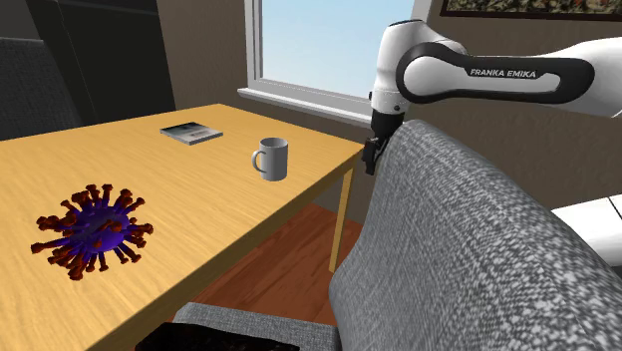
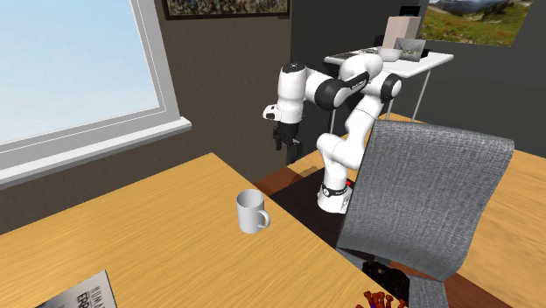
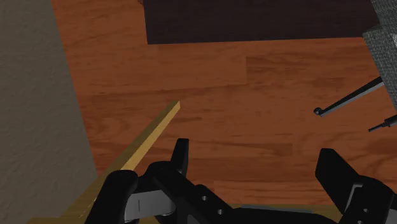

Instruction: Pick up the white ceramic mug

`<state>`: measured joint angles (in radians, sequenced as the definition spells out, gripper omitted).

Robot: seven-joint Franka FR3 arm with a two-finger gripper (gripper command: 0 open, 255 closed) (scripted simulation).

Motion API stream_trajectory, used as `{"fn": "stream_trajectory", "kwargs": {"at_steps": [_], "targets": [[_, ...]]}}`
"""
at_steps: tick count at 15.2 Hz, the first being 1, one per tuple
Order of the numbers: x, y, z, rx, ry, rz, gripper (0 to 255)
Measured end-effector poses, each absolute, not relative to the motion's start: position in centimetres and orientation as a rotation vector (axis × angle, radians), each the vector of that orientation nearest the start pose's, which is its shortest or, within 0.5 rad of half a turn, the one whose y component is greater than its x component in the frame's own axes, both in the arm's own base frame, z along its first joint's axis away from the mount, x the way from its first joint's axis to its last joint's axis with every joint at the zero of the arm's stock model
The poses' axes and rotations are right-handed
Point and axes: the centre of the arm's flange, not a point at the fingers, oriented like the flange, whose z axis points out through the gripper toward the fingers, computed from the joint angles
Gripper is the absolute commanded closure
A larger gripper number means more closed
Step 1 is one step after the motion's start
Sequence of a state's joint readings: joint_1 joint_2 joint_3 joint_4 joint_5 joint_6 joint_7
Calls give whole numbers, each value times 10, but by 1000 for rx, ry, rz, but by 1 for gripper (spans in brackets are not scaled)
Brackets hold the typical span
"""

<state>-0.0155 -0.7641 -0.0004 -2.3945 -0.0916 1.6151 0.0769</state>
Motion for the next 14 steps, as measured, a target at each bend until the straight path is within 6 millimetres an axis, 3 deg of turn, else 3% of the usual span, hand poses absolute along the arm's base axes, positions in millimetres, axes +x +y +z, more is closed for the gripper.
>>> {"fn": "stream_trajectory", "kwargs": {"at_steps": [2,5,14], "targets": [[321,-11,572,-3226,151,26,0],[352,3,579,-3204,197,60,0],[464,47,605,-3119,354,175,0]]}}
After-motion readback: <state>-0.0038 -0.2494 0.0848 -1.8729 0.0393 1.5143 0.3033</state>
